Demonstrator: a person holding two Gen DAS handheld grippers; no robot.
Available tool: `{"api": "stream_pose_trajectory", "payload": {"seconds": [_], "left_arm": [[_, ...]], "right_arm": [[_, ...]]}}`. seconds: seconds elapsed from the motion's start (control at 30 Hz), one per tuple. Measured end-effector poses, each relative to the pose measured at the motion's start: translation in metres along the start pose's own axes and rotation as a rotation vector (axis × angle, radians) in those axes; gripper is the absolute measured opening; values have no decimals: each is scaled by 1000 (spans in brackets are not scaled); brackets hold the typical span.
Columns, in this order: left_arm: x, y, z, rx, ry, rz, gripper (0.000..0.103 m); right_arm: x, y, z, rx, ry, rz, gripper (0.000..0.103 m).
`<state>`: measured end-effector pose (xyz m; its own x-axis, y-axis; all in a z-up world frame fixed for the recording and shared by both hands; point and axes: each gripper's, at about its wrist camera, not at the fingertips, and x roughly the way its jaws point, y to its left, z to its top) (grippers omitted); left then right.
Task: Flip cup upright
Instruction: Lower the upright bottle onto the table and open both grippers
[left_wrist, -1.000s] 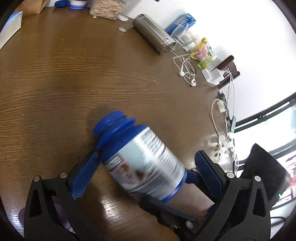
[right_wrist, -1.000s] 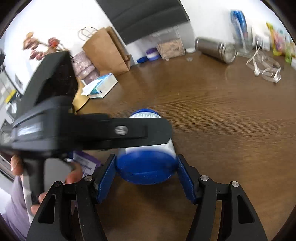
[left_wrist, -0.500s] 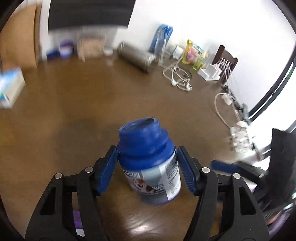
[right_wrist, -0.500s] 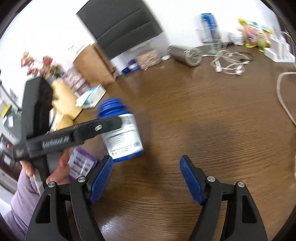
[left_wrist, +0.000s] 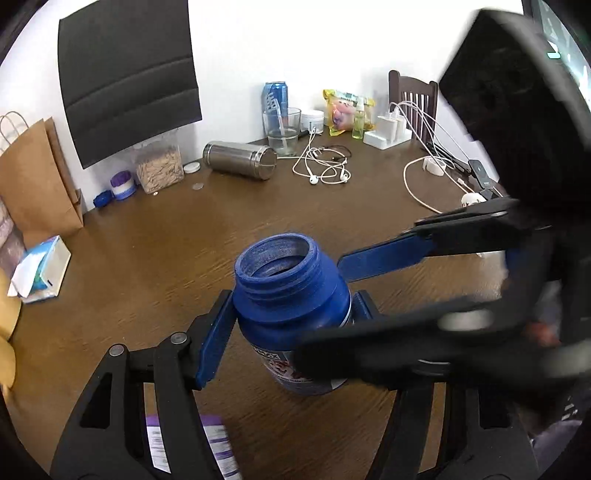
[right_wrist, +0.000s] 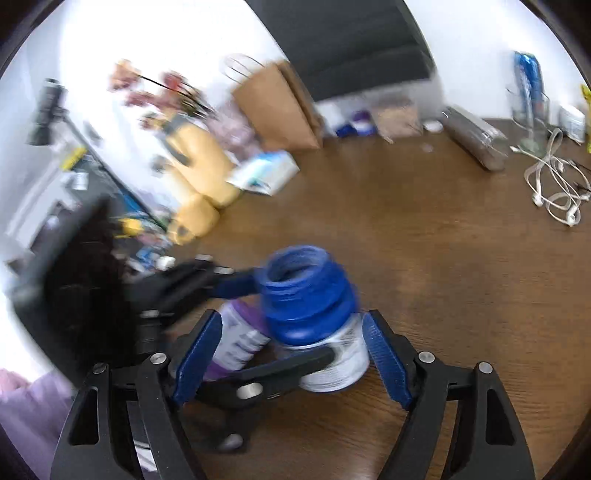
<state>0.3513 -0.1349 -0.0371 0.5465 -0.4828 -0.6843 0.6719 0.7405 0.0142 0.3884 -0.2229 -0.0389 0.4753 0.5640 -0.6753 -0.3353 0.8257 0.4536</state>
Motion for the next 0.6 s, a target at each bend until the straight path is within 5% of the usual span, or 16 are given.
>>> {"api": "stream_pose_trajectory", "payload": {"seconds": [0.1,0.4,0.6], "left_arm": [[-7,-3,-2,30,-2,37,60],[-25,4,-17,18,29,50,57],[-30,8,-26,-29,62,35,61]], "right_arm": [[9,-1,3,20,12,65,67],[24,17,-12,-35,40,76,67],[17,37,-22,-104,-34,-56,66]]}}
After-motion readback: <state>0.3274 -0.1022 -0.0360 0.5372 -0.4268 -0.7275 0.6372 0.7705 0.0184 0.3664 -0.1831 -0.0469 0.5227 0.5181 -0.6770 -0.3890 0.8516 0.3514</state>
